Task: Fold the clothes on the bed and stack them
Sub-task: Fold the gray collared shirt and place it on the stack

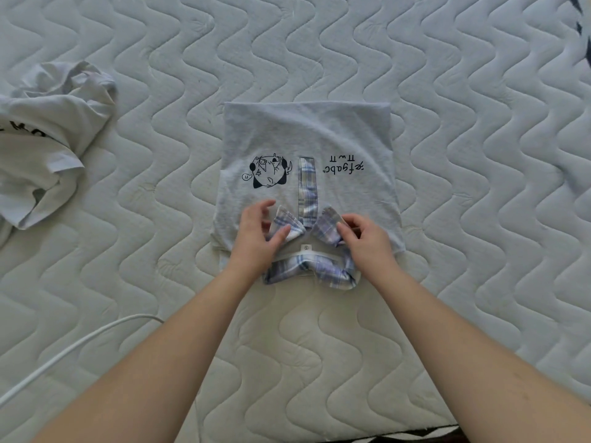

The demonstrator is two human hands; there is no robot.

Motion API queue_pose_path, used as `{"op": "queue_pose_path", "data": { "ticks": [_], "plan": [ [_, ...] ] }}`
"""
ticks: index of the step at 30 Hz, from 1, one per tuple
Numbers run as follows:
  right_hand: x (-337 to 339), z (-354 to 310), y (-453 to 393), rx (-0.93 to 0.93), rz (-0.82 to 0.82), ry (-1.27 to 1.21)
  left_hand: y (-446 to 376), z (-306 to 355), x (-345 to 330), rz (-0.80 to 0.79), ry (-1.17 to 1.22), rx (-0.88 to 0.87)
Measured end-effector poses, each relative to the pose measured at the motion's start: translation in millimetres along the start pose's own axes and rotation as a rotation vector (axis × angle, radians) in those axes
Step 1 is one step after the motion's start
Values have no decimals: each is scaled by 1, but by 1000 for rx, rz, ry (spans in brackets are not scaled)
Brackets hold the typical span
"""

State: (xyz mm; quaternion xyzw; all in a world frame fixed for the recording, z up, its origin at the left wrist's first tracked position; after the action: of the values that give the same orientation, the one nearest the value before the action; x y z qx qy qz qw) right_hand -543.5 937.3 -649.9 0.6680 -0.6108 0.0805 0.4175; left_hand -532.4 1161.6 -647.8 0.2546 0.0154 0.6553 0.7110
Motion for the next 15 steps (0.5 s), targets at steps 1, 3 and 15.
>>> {"op": "queue_pose_path", "data": {
  "ticks": [1, 3, 15],
  "plan": [
    [1, 1, -4, -6, 31, 38, -2, -3, 2, 27, 57, 89],
    [1, 1, -10, -2, 77, 126, -6, -7, 3, 1, 25, 189],
    [25, 2, 31, 0, 383, 262, 41, 14, 13, 141, -515, -373]
  ]
}}
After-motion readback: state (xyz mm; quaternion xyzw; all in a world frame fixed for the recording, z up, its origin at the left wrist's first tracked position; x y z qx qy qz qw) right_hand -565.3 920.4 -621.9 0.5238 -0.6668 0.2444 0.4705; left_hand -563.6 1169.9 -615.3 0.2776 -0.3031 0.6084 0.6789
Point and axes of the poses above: each hand's wrist, its own y-axis away from the middle knuckle, its own x-axis out of the back of the hand, z = x × y, the point moved 4 cm from there along -y, towards the middle knuckle, and after that the axes turned 12 degrees about y, right-handed, at the moved point
